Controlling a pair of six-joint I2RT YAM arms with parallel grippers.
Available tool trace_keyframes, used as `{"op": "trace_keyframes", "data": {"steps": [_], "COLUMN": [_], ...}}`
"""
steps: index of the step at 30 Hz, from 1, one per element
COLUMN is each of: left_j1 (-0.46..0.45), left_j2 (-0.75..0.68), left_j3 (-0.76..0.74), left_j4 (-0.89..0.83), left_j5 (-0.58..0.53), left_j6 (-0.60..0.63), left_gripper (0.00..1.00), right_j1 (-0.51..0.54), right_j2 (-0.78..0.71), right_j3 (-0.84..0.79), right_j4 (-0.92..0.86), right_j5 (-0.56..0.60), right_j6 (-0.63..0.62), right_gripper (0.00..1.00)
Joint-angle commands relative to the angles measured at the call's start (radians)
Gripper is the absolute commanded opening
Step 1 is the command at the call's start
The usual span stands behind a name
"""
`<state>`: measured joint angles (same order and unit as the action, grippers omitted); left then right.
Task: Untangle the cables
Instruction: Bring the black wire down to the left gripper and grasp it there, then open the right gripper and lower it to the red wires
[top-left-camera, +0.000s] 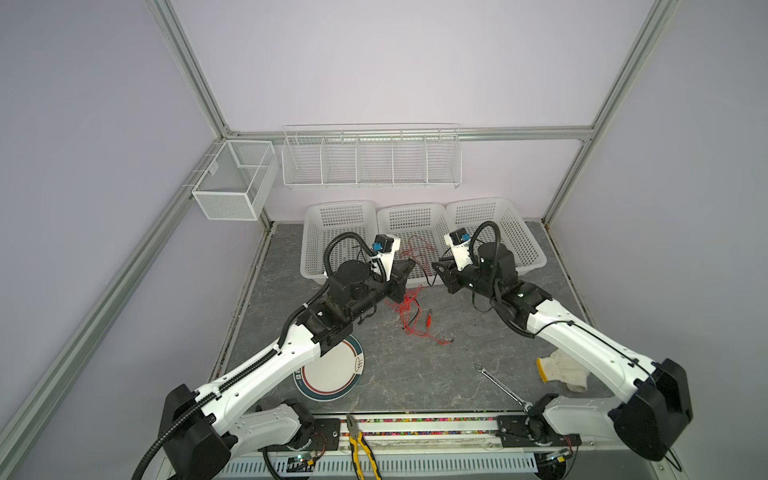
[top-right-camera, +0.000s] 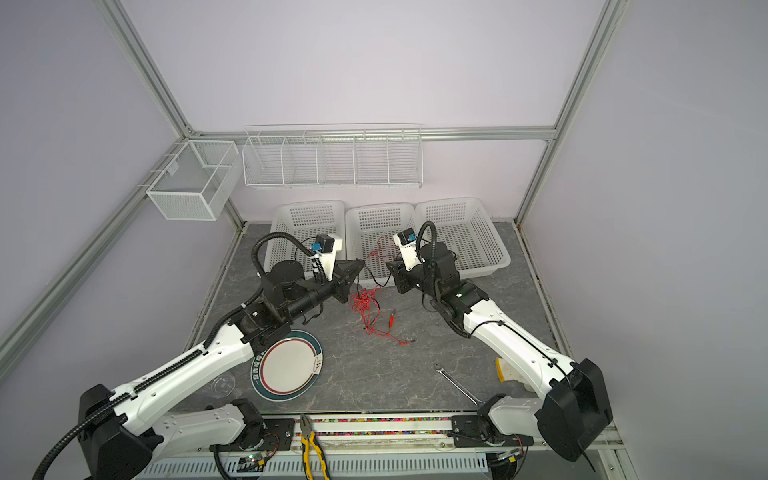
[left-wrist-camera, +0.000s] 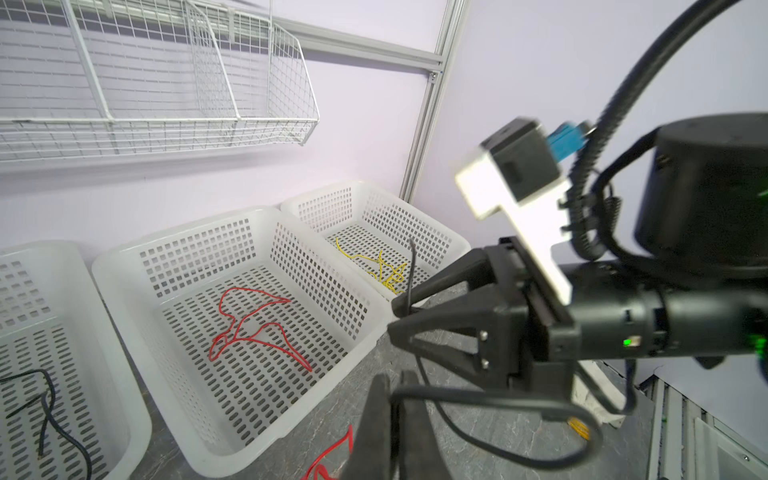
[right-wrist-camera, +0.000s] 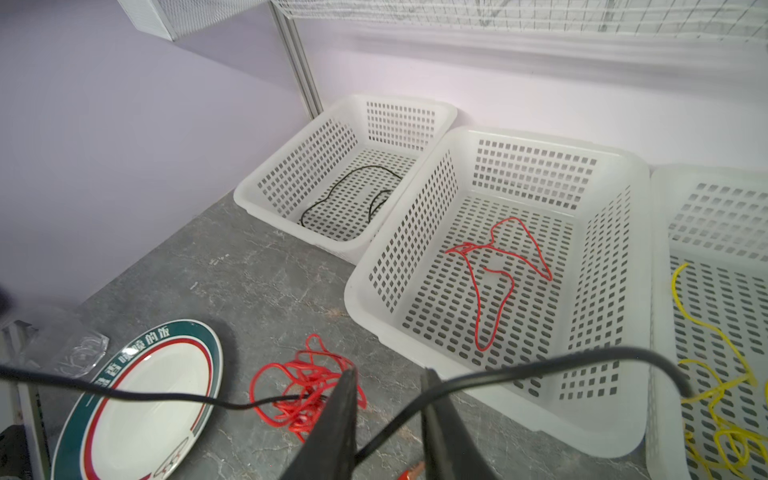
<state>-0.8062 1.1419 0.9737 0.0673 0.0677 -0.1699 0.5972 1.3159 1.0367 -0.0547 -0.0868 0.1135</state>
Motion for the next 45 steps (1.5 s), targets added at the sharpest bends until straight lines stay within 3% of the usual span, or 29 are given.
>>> {"op": "trace_keyframes", "data": {"steps": [1,6,12,16,23,29,35,39,45], "left_j1": [-0.003,-0.004,-0.004,-0.003,-0.003,-0.004,-0.003,-0.003,-0.004], "left_j2": [-0.036,-0.064,-0.099,-0.112,-0.113,-0.083,-0.049,-0.042,-0.045], "left_j3": [0.047,0.067,0.060,0.049,0.031,0.033,0.047,0.053,0.057], "left_j4": [-0.042,-0.069,-0.082,-0.096,-0.090,-0.082,-0.054,-0.044,-0.010], "left_j5": [-0.001,0.012,-0.004,-0.041,-0.026,-0.014,0.041,0.064,0.072], "left_j6": [0.027,0.030,0.036,0.038,0.045,0.043,0.024,0.017,0.007], "left_gripper": [0.00,0.00,0.00,0.00,0.00,0.00,0.00,0.00,0.00], "right_j1": [-0.007,-0.006,-0.021,-0.044,-0.021,0.085,0.157,0.160,0.163], "right_j2": [0.039,0.096,0.145,0.130,0.040,0.010,0.089,0.140,0.228], "right_j3": [-0.025,-0.041,-0.062,-0.108,-0.151,-0.104,-0.031,-0.008,0.000], "right_j4": [0.003,0.024,-0.007,0.006,0.111,0.095,0.150,0.223,0.270], "right_j5": [-0.091,-0.171,-0.035,-0.030,-0.281,-0.379,-0.325,-0.357,-0.343], "right_j6": [-0.015,-0.037,-0.007,0.004,-0.066,-0.150,-0.149,-0.121,-0.081], "right_gripper": [0.39,0.52,0.69,0.74,0.75,0.77,0.77,0.75,0.56]}}
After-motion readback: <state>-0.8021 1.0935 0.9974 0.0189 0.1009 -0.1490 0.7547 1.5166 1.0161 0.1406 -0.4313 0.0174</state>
